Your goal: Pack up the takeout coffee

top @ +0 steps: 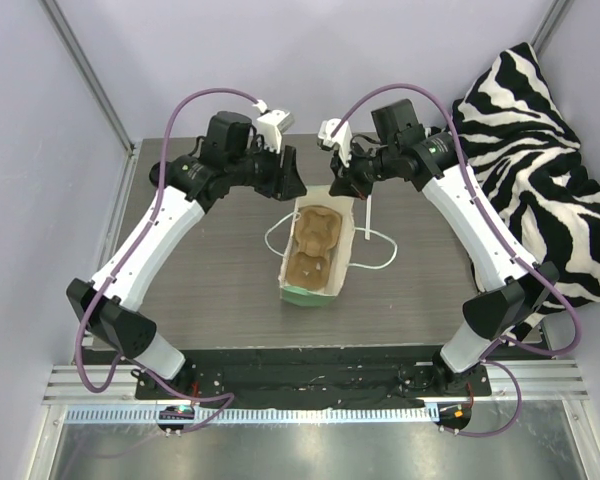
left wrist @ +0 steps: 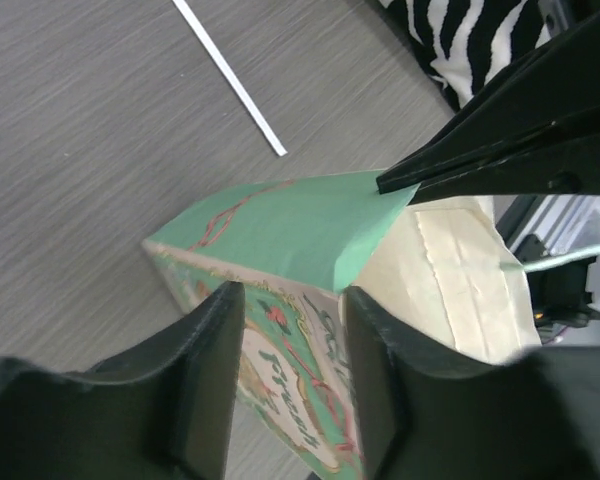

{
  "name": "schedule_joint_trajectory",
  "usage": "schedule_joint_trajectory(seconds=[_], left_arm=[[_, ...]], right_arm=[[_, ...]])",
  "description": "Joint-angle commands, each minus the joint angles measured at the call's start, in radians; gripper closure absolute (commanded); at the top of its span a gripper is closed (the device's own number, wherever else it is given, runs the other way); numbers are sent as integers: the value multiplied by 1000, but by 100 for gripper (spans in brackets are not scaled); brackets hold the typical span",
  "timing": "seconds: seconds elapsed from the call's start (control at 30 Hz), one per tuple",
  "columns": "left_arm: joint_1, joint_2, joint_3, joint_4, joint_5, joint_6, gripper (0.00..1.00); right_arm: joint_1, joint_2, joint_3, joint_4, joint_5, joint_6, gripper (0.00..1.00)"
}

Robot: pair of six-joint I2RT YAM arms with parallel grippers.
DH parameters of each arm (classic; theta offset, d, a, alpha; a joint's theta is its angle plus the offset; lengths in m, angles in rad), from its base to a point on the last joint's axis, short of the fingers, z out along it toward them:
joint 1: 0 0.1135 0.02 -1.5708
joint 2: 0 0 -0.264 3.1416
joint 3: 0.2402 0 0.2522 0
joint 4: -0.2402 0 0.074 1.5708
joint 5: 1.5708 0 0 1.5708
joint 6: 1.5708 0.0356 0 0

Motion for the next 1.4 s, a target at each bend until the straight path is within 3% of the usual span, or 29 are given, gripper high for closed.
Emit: schedule_joint_trajectory(seconds=[0.0,0.13,0.17,0.23,0.27,0.33,0.43,0.63,0.83,1.0,1.37], left_arm=[[2,7,-4,2,-26,-35,59],[2,34,6,0,-34,-82,84],[2,39,9,-1,-37,-100,93],[2,39,6,-1,-48,-120,100],[2,39,3,1,-54,-134,100],[0,38,2,-3,-65,-148,100],[2,35,-1,11,-71,-174,100],[-1,50,23,19,-91,-202,100],[-3,58,31,25,-94,-220,100],[-3,51,25,33,-89,-228,100],[-3,38,-11,53,-60,-223,100]], right_arm=[[5,-24,40,60,5,-2,98],[5,-25,40,79,4,-4,89],[3,-30,40,82,5,-2,74],[5,-36,40,90,10,2,58],[5,-45,39,94,23,7,36],[5,-59,40,116,37,22,28],[5,-97,54,137,24,26,30],[67,-136,60,82,-44,-40,46],[227,-102,-16,19,172,-131,56],[267,-116,-154,122,342,-142,57],[267,-151,-438,375,448,-221,55]])
